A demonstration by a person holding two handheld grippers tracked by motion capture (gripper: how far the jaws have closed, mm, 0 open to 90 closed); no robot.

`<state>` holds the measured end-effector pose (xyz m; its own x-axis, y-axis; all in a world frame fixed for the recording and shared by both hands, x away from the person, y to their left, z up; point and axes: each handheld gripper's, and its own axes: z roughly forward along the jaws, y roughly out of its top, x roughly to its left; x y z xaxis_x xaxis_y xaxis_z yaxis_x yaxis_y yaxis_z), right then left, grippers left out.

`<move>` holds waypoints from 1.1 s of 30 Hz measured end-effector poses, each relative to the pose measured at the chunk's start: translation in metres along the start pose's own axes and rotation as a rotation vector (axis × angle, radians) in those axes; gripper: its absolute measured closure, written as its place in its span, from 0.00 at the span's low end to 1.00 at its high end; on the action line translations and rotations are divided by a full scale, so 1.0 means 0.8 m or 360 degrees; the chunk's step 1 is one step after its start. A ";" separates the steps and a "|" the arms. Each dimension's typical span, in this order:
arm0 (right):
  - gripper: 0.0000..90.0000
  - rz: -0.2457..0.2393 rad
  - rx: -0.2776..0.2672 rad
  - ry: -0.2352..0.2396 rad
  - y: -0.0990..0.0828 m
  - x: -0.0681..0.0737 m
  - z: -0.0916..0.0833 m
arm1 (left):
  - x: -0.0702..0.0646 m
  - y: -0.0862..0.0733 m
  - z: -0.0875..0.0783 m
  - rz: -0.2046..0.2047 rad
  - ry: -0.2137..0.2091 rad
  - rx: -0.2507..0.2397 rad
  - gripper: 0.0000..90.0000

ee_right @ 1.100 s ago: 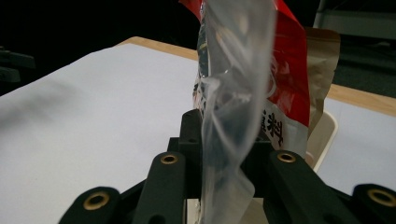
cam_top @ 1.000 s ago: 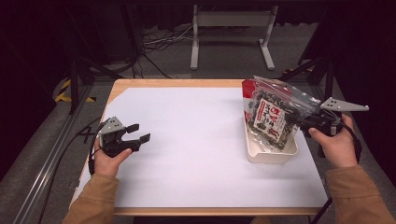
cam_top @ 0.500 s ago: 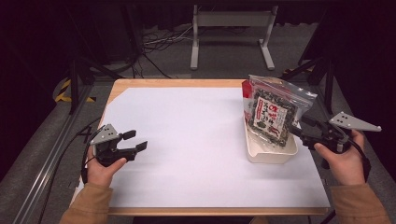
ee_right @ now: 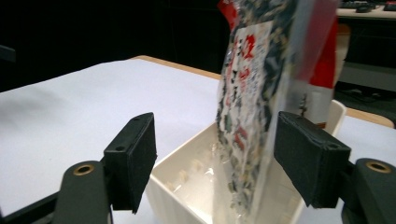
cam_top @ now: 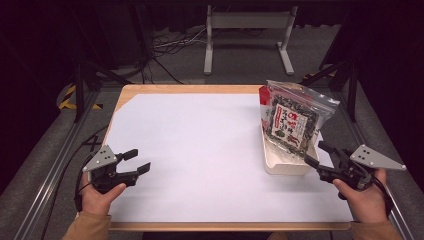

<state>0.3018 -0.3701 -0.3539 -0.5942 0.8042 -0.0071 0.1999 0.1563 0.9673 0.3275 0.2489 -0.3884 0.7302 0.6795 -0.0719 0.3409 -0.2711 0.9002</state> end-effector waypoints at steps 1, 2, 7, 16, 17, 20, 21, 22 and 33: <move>0.34 0.0002 -0.0003 0.0021 -0.004 0.002 0.002 | -0.001 -0.002 -0.003 -0.0004 0.0001 0.0001 0.37; 0.33 0.0012 -0.0003 0.0039 -0.009 0.004 0.004 | -0.001 -0.004 -0.004 -0.0008 -0.0003 -0.0006 0.37; 0.33 0.0035 0.0000 0.0079 -0.030 0.011 0.010 | -0.003 -0.012 -0.012 0.0000 -0.0007 -0.0035 0.37; 0.33 -0.0039 0.0023 0.0208 -0.048 0.022 0.019 | -0.007 -0.018 -0.014 0.0017 -0.0038 -0.0062 0.36; 0.33 -0.0046 0.0032 0.0215 -0.049 0.024 0.020 | -0.008 -0.018 -0.014 0.0014 -0.0033 -0.0073 0.36; 0.33 -0.0062 0.0070 0.0248 -0.054 0.028 0.024 | -0.008 -0.019 -0.015 0.0036 -0.0039 -0.0077 0.36; 0.32 -0.0061 0.0080 0.0264 -0.055 0.029 0.026 | -0.009 -0.019 -0.016 0.0029 -0.0042 -0.0084 0.36; 0.31 -0.0072 0.0071 0.0263 -0.057 0.030 0.028 | -0.009 -0.019 -0.016 0.0039 -0.0041 -0.0085 0.36; 0.31 -0.0156 0.0062 0.0210 -0.057 0.043 0.030 | -0.014 -0.020 -0.016 0.0054 -0.0078 -0.0143 0.36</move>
<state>0.2910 -0.3359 -0.4044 -0.7091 0.7021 -0.0653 0.1645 0.2548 0.9529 0.3062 0.2542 -0.3962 0.7694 0.6360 -0.0597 0.2626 -0.2297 0.9372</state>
